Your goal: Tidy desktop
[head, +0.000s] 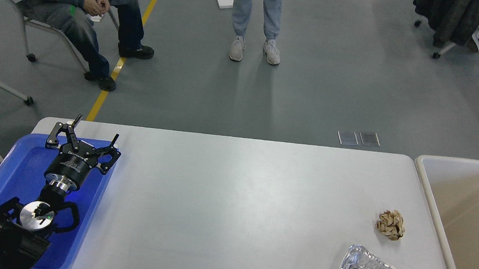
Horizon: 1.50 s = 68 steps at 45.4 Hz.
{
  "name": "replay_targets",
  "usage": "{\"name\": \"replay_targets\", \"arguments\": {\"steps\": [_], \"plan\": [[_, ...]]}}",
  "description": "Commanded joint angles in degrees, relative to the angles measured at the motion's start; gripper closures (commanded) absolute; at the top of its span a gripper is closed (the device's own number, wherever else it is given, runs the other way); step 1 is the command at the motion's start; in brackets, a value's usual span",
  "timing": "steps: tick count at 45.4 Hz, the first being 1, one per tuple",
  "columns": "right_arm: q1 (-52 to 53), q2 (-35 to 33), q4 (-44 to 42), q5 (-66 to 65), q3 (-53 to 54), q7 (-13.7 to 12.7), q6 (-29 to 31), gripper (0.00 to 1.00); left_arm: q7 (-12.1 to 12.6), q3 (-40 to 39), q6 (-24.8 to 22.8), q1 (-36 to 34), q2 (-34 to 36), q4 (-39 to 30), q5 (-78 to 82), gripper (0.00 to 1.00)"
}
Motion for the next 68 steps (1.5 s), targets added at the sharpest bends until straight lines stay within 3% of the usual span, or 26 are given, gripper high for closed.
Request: {"name": "replay_targets", "arguments": {"steps": [1, 21, 35, 58, 68], "plan": [[15.50, 4.18, 2.87, -0.70, -7.17, 0.00, 4.77, 0.00, 0.00, 0.02, 0.00, 0.00, 0.00, 0.00, 0.00, 0.00], [30.53, 15.51, 15.43, 0.44, -15.07, 0.18, 6.44, 0.00, 0.00, -0.07, 0.00, 0.00, 0.00, 0.00, 0.00, 0.00], [33.00, 18.86, 24.39, 2.81, -14.99, -0.09, 9.87, 0.00, 0.00, 0.02, 0.00, -0.09, 0.00, 0.00, 0.00, 0.00], [32.03, 21.76, 33.45, 3.78, -15.52, -0.70, 9.87, 0.01, 0.00, 0.02, 0.00, 0.00, 0.00, 0.00, 0.00, 0.00], [31.77, 26.68, 34.77, 6.33, -25.79, -0.62, 9.96, 0.00, 0.00, 0.02, 0.00, 0.00, 0.00, 0.00, 0.00, 0.00]]}}
